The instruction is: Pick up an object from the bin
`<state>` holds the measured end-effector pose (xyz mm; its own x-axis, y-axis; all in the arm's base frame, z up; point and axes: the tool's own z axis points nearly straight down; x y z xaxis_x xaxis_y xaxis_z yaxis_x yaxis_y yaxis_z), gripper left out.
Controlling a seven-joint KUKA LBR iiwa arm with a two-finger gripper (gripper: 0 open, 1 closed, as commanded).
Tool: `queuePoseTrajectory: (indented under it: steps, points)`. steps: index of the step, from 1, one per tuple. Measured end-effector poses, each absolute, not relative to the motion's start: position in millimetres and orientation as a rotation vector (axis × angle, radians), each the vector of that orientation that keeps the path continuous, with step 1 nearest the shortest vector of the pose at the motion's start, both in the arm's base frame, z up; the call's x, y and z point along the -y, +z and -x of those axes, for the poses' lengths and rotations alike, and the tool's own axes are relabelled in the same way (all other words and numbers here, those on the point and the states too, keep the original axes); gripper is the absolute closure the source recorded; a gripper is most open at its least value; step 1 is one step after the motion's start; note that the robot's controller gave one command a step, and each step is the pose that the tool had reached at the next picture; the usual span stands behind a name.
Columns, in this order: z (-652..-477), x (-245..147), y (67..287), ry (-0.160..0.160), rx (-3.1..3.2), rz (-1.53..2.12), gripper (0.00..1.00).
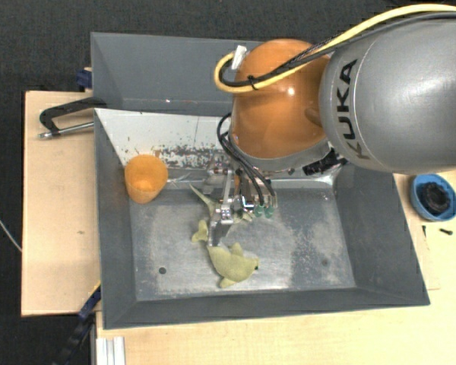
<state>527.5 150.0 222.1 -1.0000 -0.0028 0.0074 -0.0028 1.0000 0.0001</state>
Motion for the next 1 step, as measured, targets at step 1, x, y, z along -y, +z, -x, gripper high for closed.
queuePoseTrajectory:
  steps: [1]
  points:
    - [-543.6, -117.3, 71.0, -0.004, 3.125, -0.371, 0.00]
